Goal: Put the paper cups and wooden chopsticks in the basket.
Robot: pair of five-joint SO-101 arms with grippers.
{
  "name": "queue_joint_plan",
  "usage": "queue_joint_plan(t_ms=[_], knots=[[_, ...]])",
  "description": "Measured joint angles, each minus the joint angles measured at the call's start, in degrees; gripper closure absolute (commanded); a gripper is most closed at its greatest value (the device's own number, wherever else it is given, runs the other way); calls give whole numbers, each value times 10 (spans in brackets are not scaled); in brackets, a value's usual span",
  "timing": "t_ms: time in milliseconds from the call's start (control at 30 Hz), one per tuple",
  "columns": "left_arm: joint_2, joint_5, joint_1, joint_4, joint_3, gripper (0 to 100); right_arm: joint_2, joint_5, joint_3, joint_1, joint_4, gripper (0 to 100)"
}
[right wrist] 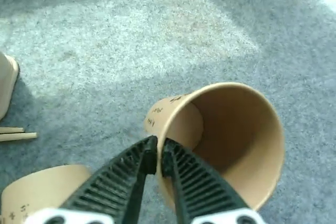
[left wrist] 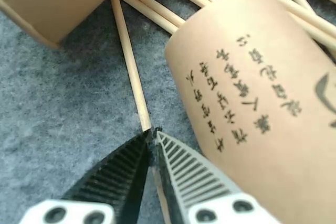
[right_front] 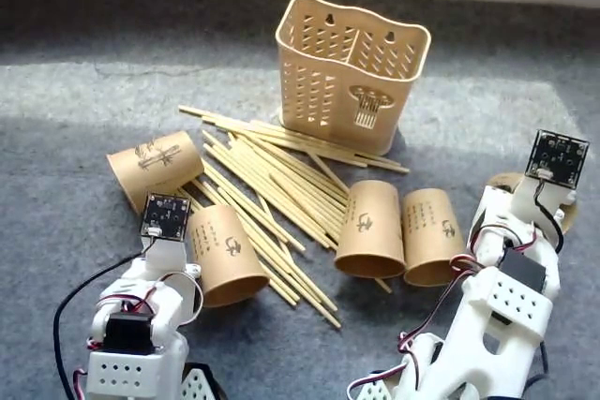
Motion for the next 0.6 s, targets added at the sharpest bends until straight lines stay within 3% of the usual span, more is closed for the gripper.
queue_joint_plan(t_ms=[600], knots=[[0, 0, 0, 0, 0, 994, 0, 21, -174, -84, 241, 991]])
